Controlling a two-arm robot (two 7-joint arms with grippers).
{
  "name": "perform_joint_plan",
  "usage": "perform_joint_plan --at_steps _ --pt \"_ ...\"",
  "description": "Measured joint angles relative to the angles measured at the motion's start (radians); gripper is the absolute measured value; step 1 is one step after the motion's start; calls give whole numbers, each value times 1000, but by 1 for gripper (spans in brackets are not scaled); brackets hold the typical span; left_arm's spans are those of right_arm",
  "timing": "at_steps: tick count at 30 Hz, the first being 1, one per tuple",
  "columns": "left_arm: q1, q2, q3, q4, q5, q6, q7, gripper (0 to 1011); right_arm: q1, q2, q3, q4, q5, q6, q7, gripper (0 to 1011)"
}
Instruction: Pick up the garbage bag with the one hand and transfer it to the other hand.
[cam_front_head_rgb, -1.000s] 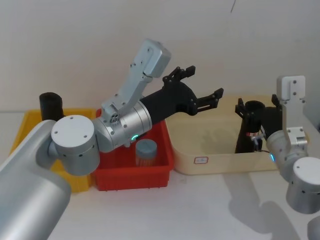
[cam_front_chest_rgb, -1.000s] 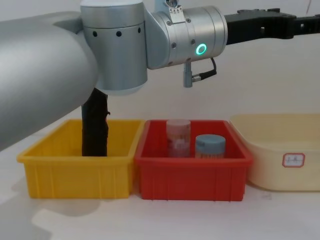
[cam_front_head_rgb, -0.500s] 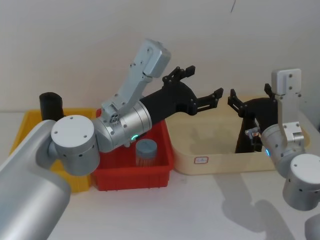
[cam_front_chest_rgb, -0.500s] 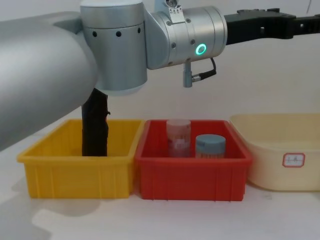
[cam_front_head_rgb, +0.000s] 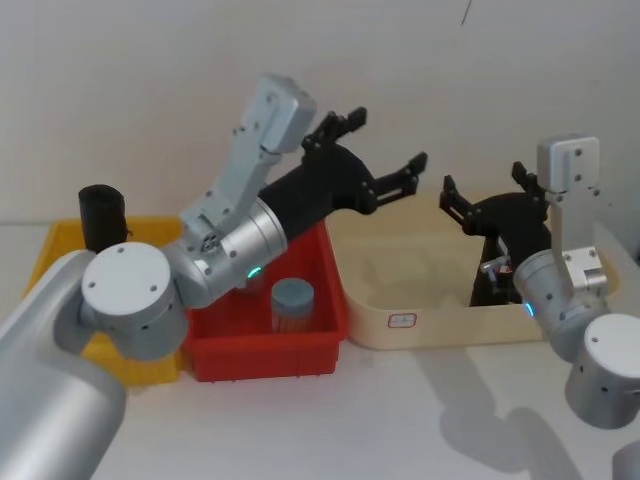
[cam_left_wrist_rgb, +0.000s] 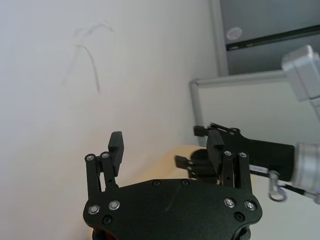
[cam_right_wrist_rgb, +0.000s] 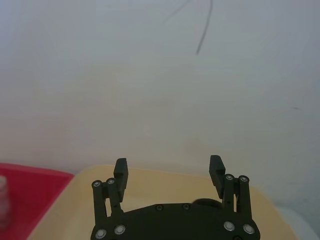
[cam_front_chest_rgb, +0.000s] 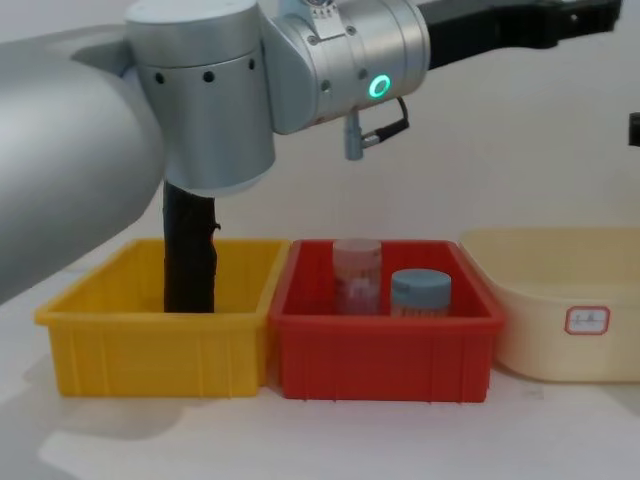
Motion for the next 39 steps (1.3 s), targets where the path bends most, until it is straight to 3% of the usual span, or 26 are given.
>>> perform_joint_plan --at_steps 8,19,39 --pt "52 33 -30 -86 39 -30 70 1001 -37 0 -17 -54 13 8 48 999" --pt "138 81 -77 -207 77 -36 152 1001 -101 -8 -74 -136 16 33 105 999" --pt "196 97 -107 -263 89 -19 190 1001 -170 -9 -179 -181 -8 71 169 1000"
